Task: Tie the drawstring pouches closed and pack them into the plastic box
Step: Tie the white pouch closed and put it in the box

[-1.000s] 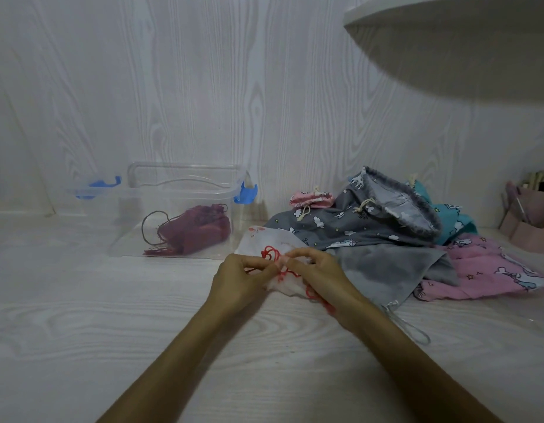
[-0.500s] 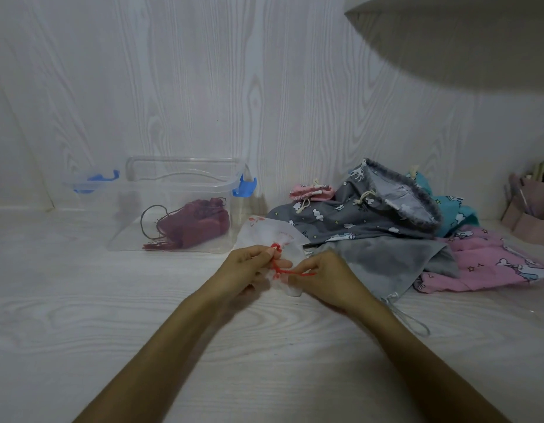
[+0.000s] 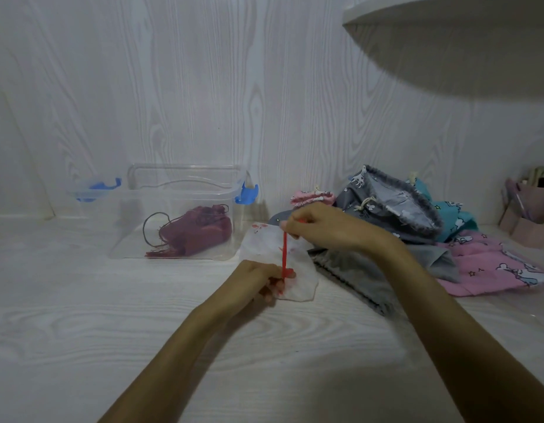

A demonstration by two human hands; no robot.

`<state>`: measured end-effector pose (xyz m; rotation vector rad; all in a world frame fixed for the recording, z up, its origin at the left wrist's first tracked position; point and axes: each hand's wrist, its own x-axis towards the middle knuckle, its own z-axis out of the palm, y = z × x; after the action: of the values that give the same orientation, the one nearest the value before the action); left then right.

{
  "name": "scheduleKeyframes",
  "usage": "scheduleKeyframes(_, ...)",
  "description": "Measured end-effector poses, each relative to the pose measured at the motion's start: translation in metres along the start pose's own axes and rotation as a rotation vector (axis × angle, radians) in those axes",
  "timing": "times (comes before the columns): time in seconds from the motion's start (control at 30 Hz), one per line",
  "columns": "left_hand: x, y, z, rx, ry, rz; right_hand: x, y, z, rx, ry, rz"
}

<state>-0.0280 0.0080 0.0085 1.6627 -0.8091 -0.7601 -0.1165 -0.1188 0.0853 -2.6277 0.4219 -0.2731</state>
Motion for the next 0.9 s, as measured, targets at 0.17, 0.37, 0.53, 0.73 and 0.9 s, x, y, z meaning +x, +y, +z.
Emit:
scheduleKeyframes(0.17, -0.005, 0.0, 0.0, 0.053, -0.044, 0.06, 0.022, -0.034, 0.006, 0.166, -0.194, -0.075)
scheduleKeyframes(0.37, -0.006, 0.006, -0.003, -0.112, -0.055, 0.004, 0.01, 0.026, 0.023, -0.038, -0.21, -0.131)
scheduleKeyframes(0.53, -0.003, 0.003, -0.006, -0.065, -0.005, -0.058, 0.001, 0.063, 0.05, -0.067, 0.145, -0.146)
scheduleKeyframes(0.73, -0.002, 0.002, -0.011, -0.172, 0.028, -0.102, -0.025, 0.051, 0.021, 0.444, 0.135, -0.127)
scheduleKeyframes(0.9, -0.003, 0.006, -0.011, -0.306, -0.001, -0.124, -0.023, 0.054, 0.024, 0.83, 0.215, 0.027)
